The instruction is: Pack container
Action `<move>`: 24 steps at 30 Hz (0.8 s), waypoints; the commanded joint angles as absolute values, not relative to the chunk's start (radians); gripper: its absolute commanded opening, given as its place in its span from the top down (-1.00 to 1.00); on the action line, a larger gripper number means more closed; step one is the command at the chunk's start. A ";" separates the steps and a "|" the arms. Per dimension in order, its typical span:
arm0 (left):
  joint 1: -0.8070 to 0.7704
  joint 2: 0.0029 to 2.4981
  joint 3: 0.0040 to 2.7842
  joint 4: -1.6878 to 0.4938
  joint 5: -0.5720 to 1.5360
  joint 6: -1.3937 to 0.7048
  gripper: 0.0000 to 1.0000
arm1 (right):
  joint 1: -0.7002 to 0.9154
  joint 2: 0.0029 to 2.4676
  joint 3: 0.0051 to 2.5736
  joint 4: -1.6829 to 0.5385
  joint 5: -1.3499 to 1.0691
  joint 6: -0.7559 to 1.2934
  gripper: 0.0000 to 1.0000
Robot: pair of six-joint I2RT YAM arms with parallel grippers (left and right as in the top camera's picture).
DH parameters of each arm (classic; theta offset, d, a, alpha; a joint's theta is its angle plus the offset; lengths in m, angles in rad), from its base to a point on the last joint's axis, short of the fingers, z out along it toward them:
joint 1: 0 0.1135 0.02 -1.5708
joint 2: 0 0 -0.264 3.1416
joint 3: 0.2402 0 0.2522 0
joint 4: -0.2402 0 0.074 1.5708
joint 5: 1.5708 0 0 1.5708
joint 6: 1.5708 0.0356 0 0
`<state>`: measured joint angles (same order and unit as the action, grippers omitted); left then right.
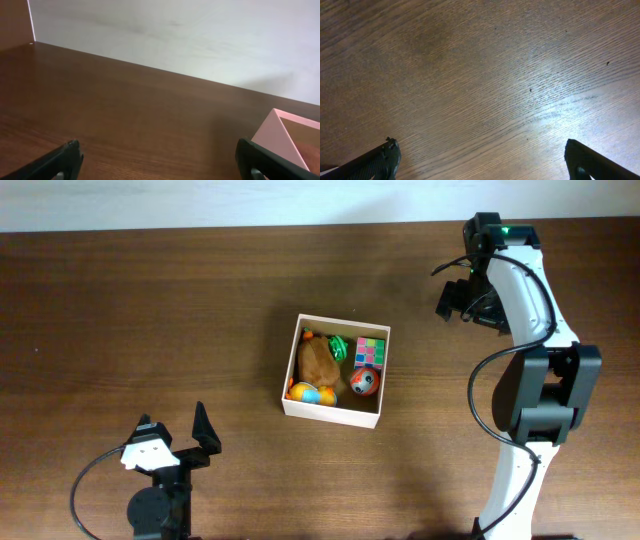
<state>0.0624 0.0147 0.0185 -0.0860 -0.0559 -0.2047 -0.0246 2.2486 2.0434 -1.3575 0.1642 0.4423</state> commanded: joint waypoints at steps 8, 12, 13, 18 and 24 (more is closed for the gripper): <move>0.068 0.005 0.013 -0.087 -0.041 -0.188 -0.99 | -0.022 2.246 2.042 -1.357 0.169 0.450 -0.98; 0.068 0.005 0.013 -0.087 -0.041 -0.188 -0.99 | -0.006 2.212 2.042 -1.357 0.169 0.450 -0.98; 0.068 0.005 0.013 -0.087 -0.041 -0.188 -0.98 | 0.002 2.192 2.042 -1.357 0.169 0.450 -0.97; 0.068 0.005 0.013 -0.087 -0.041 -0.188 -0.99 | 0.068 2.037 2.042 -1.357 0.169 0.450 -0.98; 0.068 0.005 0.013 -0.087 -0.041 -0.188 -0.99 | 0.191 1.797 2.042 -1.357 0.170 0.450 -0.98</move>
